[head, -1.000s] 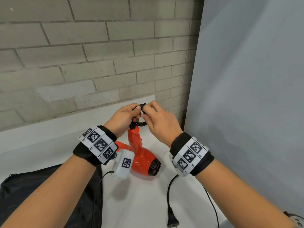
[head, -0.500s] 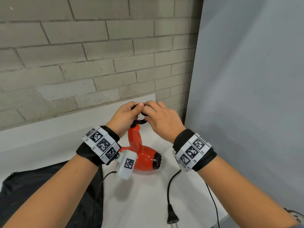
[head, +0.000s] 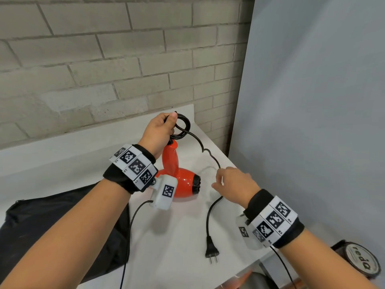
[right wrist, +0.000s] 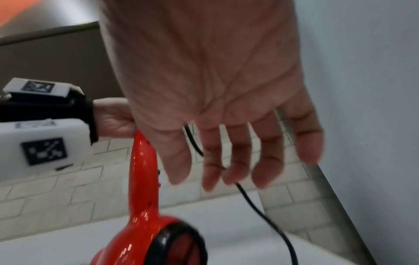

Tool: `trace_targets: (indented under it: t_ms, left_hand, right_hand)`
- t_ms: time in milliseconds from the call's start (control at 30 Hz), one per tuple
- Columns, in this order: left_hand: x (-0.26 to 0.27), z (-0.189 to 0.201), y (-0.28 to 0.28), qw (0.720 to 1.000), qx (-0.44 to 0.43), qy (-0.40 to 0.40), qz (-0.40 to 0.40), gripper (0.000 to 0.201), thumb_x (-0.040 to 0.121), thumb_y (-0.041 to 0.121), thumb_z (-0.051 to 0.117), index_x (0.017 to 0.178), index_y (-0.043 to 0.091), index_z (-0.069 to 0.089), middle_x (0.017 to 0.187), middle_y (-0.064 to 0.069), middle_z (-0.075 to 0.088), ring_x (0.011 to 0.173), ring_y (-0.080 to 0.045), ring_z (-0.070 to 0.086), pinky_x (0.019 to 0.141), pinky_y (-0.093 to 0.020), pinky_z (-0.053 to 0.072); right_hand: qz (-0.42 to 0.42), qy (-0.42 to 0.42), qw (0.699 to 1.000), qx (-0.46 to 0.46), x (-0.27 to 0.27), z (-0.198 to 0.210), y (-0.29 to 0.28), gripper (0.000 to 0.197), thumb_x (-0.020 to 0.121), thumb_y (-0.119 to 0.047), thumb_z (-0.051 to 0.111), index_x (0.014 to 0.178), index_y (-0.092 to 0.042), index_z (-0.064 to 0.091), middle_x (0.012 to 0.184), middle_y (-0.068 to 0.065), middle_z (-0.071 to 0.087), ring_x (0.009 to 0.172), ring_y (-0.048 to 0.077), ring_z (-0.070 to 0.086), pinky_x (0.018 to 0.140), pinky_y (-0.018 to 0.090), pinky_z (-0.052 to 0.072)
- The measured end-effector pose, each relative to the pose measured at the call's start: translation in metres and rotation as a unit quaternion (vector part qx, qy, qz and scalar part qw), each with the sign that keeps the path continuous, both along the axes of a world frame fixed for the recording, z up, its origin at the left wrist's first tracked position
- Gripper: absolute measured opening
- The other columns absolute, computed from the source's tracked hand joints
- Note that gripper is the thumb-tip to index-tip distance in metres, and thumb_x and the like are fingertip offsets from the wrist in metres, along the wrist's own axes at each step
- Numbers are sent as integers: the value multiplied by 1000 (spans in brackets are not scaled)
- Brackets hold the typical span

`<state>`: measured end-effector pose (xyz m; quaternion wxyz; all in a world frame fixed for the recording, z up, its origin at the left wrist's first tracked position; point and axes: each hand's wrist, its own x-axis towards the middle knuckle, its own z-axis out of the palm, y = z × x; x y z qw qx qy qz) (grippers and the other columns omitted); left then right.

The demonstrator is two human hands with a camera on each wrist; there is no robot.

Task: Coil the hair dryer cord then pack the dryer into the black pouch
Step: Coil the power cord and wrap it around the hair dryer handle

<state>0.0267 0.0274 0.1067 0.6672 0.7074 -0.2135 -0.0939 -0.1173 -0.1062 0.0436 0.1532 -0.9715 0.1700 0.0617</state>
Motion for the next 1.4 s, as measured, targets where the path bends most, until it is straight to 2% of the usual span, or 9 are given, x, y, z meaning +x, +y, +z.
trace_targets:
  t_ms: [300, 400, 633, 767, 900, 1033, 1167, 1300, 1400]
  left_hand:
    - [-7, 0, -1, 1000, 14, -6, 5, 21, 95, 29, 41, 77, 23, 49, 58, 3, 34, 42, -1, 33, 44, -13, 29]
    - [-7, 0, 0, 1000, 14, -8, 1, 21, 95, 29, 41, 77, 23, 49, 58, 3, 34, 37, 0, 32, 42, -13, 29]
    - [-7, 1, 3, 1000, 2, 6, -15, 23, 95, 29, 39, 76, 22, 49, 59, 4, 34, 45, -3, 31, 46, -15, 29]
    - [-4, 0, 4, 1000, -10, 14, -25, 24, 96, 29, 37, 76, 21, 48, 56, 7, 34, 44, -1, 32, 50, -19, 25]
    - [-1, -1, 9, 998, -36, 25, -36, 25, 96, 29, 37, 76, 21, 49, 47, 16, 36, 41, 0, 34, 50, -20, 23]
    - [0, -3, 11, 998, -34, 26, -50, 25, 96, 29, 37, 76, 20, 49, 43, 17, 36, 42, 0, 33, 53, -22, 23]
    - [3, -5, 10, 997, -40, 22, -63, 24, 96, 29, 38, 77, 19, 48, 43, 17, 36, 42, 0, 33, 57, -24, 25]
    - [3, -5, 9, 996, -52, 22, -71, 27, 96, 27, 36, 74, 19, 49, 42, 16, 37, 41, 0, 33, 52, -18, 28]
    - [2, -5, 9, 996, -51, 11, -73, 29, 96, 27, 34, 72, 19, 48, 39, 15, 37, 40, 0, 32, 46, -16, 26]
  right_hand:
    - [94, 279, 955, -39, -4, -54, 38, 62, 87, -56, 41, 115, -3, 55, 118, 13, 60, 108, 28, 58, 87, 35, 46]
    - [104, 285, 951, -56, -7, -58, 48, 44, 90, -37, 48, 116, -2, 56, 96, 16, 58, 95, 25, 56, 81, 32, 46]
    - [106, 279, 950, -98, -5, -52, 20, 34, 97, -9, 34, 122, 7, 49, 131, 21, 52, 121, 33, 50, 101, 36, 39]
    - [-93, 111, 989, -43, 0, -35, -18, 32, 95, -6, 32, 119, -2, 53, 123, 16, 57, 113, 30, 57, 93, 33, 46]
    - [-189, -99, 975, -65, 4, -3, -50, 30, 87, 6, 34, 111, -1, 51, 111, 19, 54, 98, 36, 58, 80, 40, 48]
    - [-119, -336, 932, -66, 12, 14, -67, 32, 74, 19, 38, 98, 4, 53, 101, 22, 55, 91, 37, 53, 72, 33, 39]
    - [73, -537, 839, 54, 25, 30, -45, 22, 82, 1, 39, 89, -7, 58, 91, 12, 64, 88, 20, 59, 80, 18, 43]
    - [148, -558, 774, 259, 35, 40, -1, 11, 85, -18, 47, 89, -23, 57, 90, -20, 62, 87, -4, 61, 79, 17, 50]
    - [158, -542, 762, 317, 49, 33, 14, 8, 82, -19, 52, 86, -23, 57, 90, -18, 63, 87, -4, 62, 79, 15, 50]
